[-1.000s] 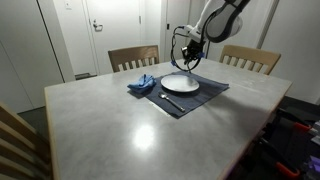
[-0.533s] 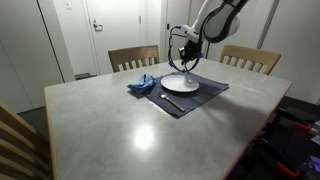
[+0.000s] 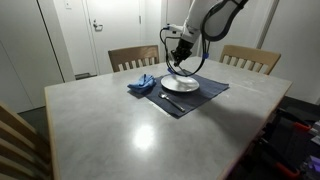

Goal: Take the the fork from the plate and put it on the mat

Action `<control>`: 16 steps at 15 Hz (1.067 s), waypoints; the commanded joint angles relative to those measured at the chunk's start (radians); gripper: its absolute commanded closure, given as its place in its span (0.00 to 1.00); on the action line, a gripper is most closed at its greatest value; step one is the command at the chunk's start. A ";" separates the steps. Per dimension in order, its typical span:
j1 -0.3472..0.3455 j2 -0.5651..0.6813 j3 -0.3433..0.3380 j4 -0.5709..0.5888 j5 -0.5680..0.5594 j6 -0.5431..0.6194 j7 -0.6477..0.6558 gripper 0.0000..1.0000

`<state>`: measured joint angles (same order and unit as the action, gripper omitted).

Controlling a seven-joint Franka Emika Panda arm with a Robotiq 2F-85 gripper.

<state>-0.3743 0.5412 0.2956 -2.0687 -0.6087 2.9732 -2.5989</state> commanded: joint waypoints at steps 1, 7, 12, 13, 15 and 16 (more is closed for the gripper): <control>-0.166 0.063 0.144 0.042 -0.275 -0.055 -0.001 0.97; -0.245 0.085 0.178 0.103 -0.422 -0.368 -0.006 0.97; -0.282 0.084 0.217 0.120 -0.427 -0.532 -0.005 0.97; -0.293 0.087 0.223 0.108 -0.426 -0.513 -0.005 0.97; -0.313 0.088 0.233 0.082 -0.405 -0.471 -0.004 0.97; -0.319 0.087 0.234 0.070 -0.397 -0.451 -0.003 0.97</control>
<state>-0.6430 0.6248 0.4973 -1.9596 -1.0100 2.4687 -2.6014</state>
